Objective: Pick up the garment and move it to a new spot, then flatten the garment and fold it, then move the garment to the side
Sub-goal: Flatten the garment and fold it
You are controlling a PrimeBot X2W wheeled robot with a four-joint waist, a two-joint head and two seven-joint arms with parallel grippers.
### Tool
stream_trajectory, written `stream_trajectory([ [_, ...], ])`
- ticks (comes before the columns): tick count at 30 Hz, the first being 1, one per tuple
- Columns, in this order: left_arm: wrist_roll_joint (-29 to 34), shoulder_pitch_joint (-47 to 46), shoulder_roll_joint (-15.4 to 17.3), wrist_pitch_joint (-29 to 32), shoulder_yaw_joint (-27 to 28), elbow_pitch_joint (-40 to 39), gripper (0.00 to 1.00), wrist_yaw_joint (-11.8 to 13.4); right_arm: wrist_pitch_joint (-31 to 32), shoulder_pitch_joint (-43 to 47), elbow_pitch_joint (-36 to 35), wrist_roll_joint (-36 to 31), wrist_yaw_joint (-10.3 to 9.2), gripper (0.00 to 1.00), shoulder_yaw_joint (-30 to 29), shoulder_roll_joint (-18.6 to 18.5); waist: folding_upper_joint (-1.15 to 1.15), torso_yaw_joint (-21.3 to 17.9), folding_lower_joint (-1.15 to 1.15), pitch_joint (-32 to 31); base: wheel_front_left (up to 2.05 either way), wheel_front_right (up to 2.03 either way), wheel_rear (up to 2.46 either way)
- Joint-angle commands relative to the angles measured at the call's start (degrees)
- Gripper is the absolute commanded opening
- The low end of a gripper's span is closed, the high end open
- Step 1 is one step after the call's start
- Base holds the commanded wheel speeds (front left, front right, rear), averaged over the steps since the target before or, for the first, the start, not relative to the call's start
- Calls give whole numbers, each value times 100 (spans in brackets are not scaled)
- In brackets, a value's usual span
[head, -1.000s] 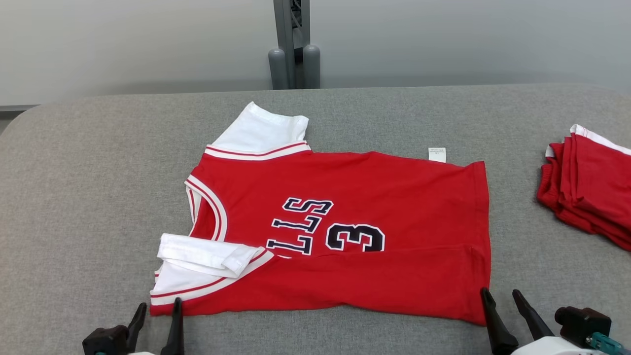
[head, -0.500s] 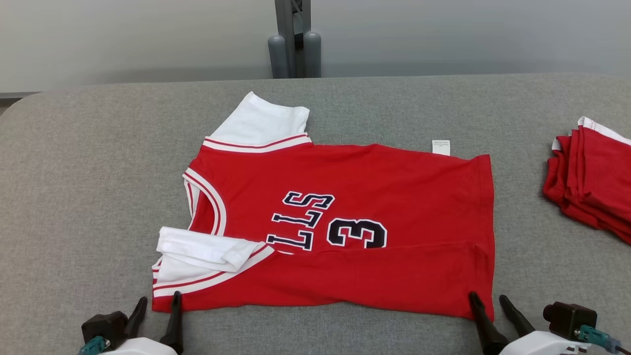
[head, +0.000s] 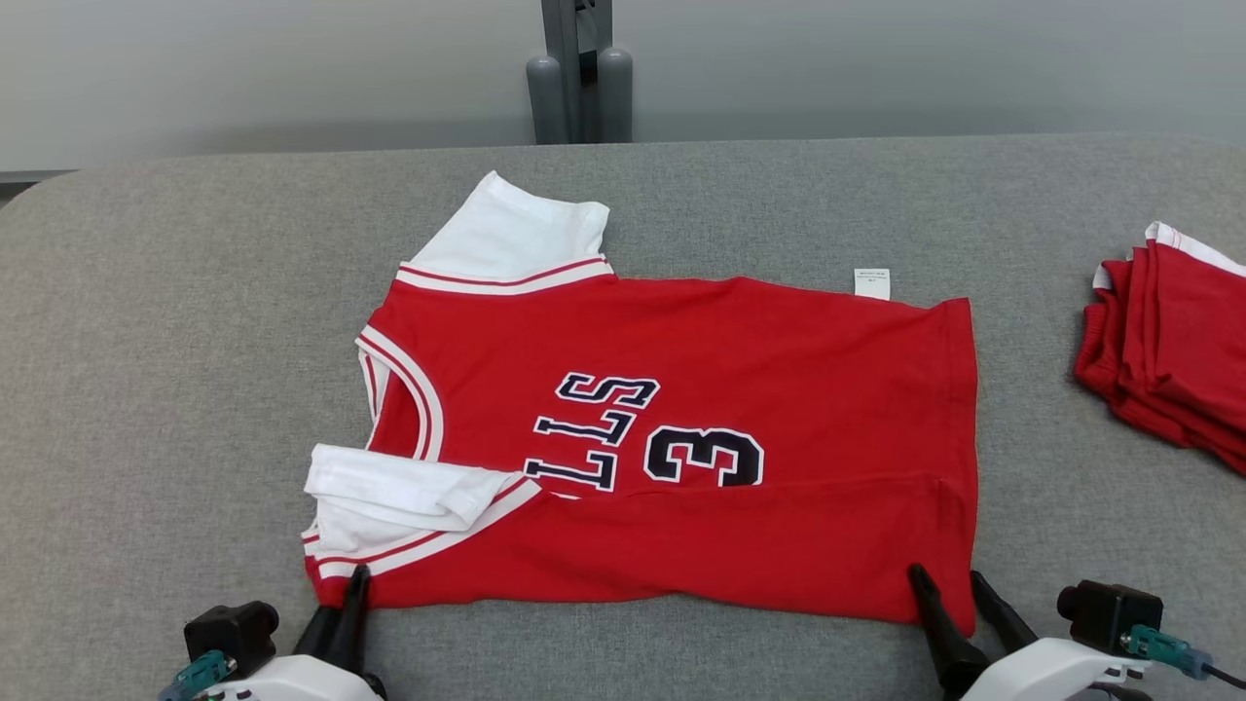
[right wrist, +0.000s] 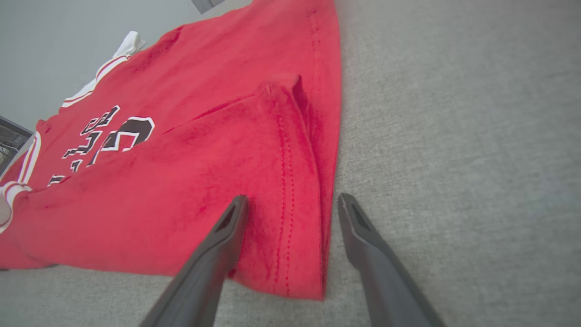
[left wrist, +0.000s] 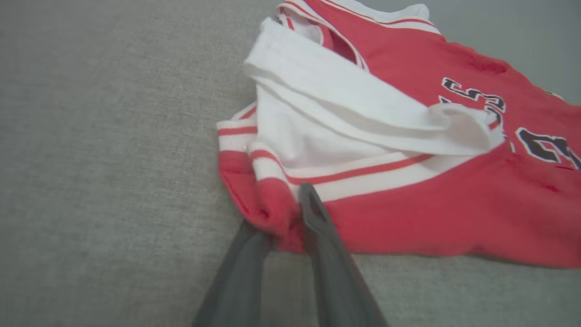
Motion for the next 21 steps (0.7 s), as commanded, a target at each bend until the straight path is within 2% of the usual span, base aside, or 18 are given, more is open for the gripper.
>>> stream_trajectory([
  [1,-41,-6,-16,93,-47,103,0,-13,132,6,116,94,-2,82,118,27,0,9,0,-3,0,0,0],
  [2,-53,-12,1,94,-55,104,0,-20,141,-15,98,100,-2,27,192,33,0,14,0,-5,0,0,0],
  [3,-72,-20,-1,91,-63,102,0,-25,133,-19,89,110,-2,0,232,21,0,19,0,-6,0,0,0],
  [14,-150,47,89,96,-125,3,0,-48,146,-173,99,327,-2,0,327,-221,0,66,0,-95,0,0,0],
  [21,-100,59,301,111,-163,-163,0,-46,283,-285,0,358,-2,0,446,-517,0,106,0,-185,0,0,0],
])
